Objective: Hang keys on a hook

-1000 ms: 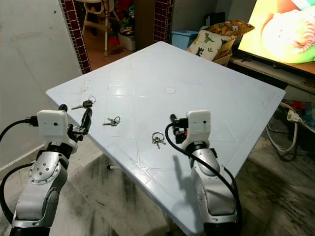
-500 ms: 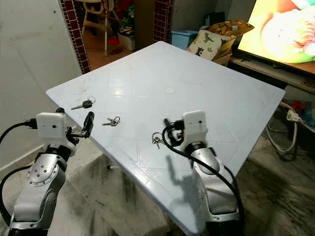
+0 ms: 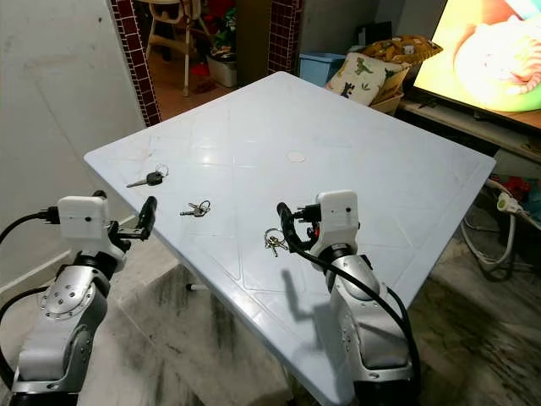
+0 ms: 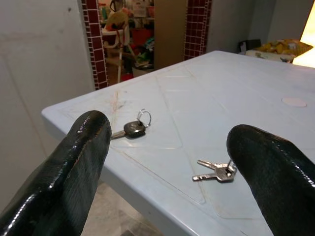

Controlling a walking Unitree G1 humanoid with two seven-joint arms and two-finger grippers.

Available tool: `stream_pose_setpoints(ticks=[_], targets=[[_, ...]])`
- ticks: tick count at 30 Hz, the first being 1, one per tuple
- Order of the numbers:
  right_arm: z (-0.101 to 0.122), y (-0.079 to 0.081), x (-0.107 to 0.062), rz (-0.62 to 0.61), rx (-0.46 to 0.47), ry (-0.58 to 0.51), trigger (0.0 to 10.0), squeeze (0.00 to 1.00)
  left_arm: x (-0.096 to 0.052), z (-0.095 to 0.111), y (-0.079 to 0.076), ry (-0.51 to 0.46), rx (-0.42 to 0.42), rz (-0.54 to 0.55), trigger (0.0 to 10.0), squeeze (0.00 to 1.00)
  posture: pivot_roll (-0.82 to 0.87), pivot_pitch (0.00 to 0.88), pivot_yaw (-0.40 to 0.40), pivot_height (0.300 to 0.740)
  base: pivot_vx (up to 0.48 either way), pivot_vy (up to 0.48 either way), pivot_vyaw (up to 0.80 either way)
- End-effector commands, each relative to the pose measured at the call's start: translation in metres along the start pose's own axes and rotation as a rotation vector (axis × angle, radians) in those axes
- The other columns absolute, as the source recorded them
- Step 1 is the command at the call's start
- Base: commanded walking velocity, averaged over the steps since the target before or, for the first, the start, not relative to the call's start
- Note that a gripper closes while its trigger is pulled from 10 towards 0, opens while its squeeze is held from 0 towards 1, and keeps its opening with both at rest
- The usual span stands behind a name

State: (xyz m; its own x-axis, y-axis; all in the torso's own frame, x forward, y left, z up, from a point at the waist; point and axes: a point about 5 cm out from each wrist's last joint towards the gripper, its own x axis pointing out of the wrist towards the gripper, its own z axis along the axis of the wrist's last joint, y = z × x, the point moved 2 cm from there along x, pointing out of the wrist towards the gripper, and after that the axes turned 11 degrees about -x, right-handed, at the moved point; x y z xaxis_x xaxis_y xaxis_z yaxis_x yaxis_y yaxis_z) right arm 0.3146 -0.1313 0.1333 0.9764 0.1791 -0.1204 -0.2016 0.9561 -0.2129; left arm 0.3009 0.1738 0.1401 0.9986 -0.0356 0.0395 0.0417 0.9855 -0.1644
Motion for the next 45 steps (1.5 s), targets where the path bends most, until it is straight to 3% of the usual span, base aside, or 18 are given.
stream_pose_setpoints(ticks=[1,6,10,11,12,13,16,19,25,30,45], targets=[[0.003,-0.004,0.003,-0.027,0.045,-0.022,10.0,1.0,-0.002,0.002,-0.002,-0.003,0.005,-0.007,10.0,1.0,0.02,0.0,-0.044,0.74,0.0,0.0,0.0],[0.003,-0.003,0.006,-0.027,0.019,-0.04,10.0,1.0,-0.002,0.002,-0.005,-0.001,0.015,-0.029,10.0,1.0,0.02,0.0,-0.044,0.74,0.0,0.0,0.0],[0.004,-0.004,0.01,-0.049,0.011,-0.02,10.0,1.0,-0.002,-0.003,-0.018,0.036,-0.011,-0.105,10.0,1.0,0.02,0.0,-0.043,0.74,0.0,0.0,0.0],[0.005,0.003,0.013,0.015,-0.005,-0.019,10.0,0.0,-0.004,-0.009,-0.032,0.081,-0.016,-0.199,10.0,0.94,0.02,0.0,-0.039,0.74,0.0,0.0,0.0],[0.006,0.006,0.014,0.041,-0.02,-0.021,10.0,0.0,-0.006,-0.012,-0.036,0.102,-0.013,-0.235,10.0,0.94,0.02,0.0,-0.039,0.74,0.0,0.0,0.0],[0.004,0.008,0.016,0.052,-0.055,-0.003,10.0,0.0,-0.008,-0.016,-0.041,0.13,-0.03,-0.269,10.0,0.0,0.03,0.0,-0.038,0.74,0.0,0.0,0.0],[-0.004,0.01,0.022,0.065,-0.129,0.051,10.0,0.0,-0.015,-0.026,-0.05,0.208,-0.053,-0.346,10.0,0.0,0.02,0.0,-0.036,0.74,0.0,0.0,0.0],[-0.007,0.014,0.027,0.092,-0.112,0.074,10.0,0.0,-0.018,-0.031,-0.055,0.244,-0.04,-0.385,10.0,0.0,0.03,0.0,-0.033,0.74,0.0,0.0,0.0],[-0.01,0.031,0.04,0.188,-0.163,0.128,10.0,0.0,-0.021,-0.035,-0.058,0.298,-0.044,-0.429,10.0,0.0,0.03,0.0,-0.032,0.74,0.0,0.0,0.0],[-0.017,0.043,0.048,0.255,-0.2,0.167,10.0,0.0,-0.032,-0.041,-0.065,0.375,-0.039,-0.521,10.0,0.0,0.05,0.002,-0.033,0.74,0.0,0.0,0.0],[-0.03,0.036,0.039,0.286,-0.243,0.218,10.0,0.0,-0.037,-0.04,-0.06,0.393,0.03,-0.536,10.0,0.0,0.04,0.013,-0.021,0.74,0.0,0.0,0.0]])
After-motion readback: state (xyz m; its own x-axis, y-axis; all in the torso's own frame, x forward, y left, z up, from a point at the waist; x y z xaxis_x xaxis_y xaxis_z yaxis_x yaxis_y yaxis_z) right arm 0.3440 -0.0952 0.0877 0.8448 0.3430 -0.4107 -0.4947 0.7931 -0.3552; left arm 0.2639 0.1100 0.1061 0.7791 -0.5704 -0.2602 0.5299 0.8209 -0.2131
